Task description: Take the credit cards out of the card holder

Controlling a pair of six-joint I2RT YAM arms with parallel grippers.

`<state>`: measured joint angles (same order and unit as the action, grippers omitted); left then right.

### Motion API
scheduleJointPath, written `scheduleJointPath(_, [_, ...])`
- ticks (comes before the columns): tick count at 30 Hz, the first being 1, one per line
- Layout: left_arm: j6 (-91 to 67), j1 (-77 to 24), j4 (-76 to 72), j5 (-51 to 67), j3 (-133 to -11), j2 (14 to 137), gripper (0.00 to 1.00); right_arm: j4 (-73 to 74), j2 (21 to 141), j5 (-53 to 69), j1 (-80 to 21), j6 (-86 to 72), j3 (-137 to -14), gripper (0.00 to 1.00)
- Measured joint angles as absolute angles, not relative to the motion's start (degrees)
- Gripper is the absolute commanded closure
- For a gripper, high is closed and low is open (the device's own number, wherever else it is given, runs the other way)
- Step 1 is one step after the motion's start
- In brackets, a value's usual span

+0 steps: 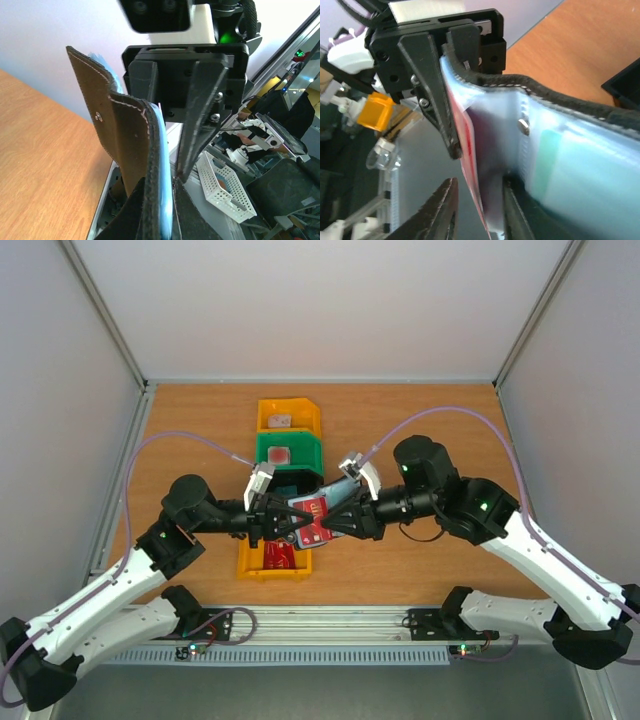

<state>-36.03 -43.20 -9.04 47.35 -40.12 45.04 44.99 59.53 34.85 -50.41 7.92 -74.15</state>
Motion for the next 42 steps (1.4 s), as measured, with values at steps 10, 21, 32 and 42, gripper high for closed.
scheduleJointPath(10, [-36.0, -43.2, -10.2, 48.0, -40.1, 44.6, 0.88, 39.4, 60.2, 41.7, -49.7, 7.5, -72.3, 0.99])
scheduleJointPath(21, [-39.2, -43.2, -12.2, 49.3, -38.9, 44.2, 0.86, 40.5, 56.1, 37.9, -49.8, 8.9, -71.0, 0.99])
scheduleJointPath(32, [-41.8, -43.5, -13.5, 49.7, -38.6, 44.2, 1.00, 45.0, 55.6, 35.8, -50.0, 11.6, -73.1, 0.80])
scheduleJointPath(42, [-41.8, -43.5, -14.0, 50.4, -38.4, 44.2, 1.00, 46.2, 55.4, 37.2, -49.9, 11.6, -73.3, 0.99])
